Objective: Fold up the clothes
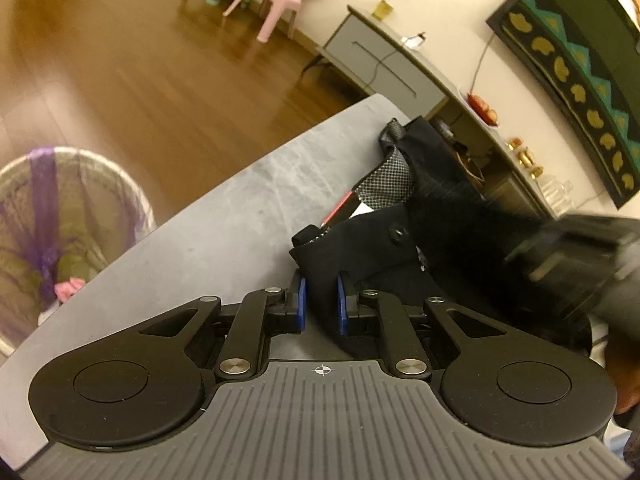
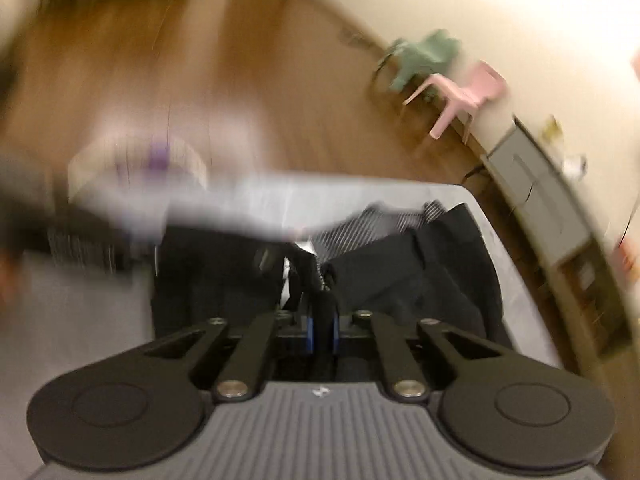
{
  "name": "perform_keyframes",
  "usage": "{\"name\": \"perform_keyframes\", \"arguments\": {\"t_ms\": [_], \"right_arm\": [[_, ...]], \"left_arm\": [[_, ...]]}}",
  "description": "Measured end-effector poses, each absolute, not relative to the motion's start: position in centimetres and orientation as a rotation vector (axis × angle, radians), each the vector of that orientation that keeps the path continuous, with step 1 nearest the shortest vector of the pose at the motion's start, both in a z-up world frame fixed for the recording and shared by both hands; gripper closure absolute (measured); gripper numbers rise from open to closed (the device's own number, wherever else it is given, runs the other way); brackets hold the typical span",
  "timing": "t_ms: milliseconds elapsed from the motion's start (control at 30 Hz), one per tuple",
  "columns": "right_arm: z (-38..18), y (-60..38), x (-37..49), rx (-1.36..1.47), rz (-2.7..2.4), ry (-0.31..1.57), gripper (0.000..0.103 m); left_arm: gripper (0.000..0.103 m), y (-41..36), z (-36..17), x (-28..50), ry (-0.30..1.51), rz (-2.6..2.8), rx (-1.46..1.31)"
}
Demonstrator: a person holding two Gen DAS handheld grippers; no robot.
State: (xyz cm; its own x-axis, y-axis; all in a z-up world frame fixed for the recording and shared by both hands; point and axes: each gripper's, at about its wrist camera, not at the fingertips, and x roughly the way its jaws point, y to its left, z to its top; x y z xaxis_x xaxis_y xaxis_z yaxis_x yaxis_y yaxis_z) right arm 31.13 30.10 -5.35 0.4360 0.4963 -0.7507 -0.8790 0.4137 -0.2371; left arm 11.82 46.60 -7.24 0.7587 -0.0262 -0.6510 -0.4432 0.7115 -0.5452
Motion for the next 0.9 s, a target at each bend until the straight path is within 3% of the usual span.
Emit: {"name": "perform_keyframes", "arguments": {"t_ms": [167, 333, 400, 467, 633, 733, 900], "right_arm": [[2.0, 26.3, 34.7, -0.073, 0.897, 0.752, 0.096], [2.1, 28.6, 34.4, 0.085, 0.842, 0.874, 0.095], [0.9, 30.4, 33.6, 0.062, 0.867, 0.915, 0.091], [-0.2, 31.3, 33.8, 0.066, 0.950, 0.989, 0.074], [2.2, 24.4, 33.8, -0.024, 0.810, 0.823, 0.051], [2.7, 18.0, 31.7, -0.160, 0.658, 0.724, 0.046], [-1.7, 6.4, 25.4, -0.342, 0.453, 0.764, 0.043]], "left_arm": [[0.103, 46.3, -5.0, 10.3, 0.635, 0.310, -0.758], [0.103, 46.1, -4.5, 10.2, 0.633, 0.336, -0.729], [0.103, 46.5, -4.8, 10.2, 0.643, 0.352, -0.721], [0.100, 47.4, -5.3, 10.1, 0.654, 0.372, -0.727], [0.094, 50.4, -5.5, 7.9, 0.605, 0.357, -0.899], [0.095, 50.8, -4.3, 6.7, 0.563, 0.368, -0.894], [0.095, 49.1, -2.7, 5.3, 0.534, 0.229, -0.945]]}}
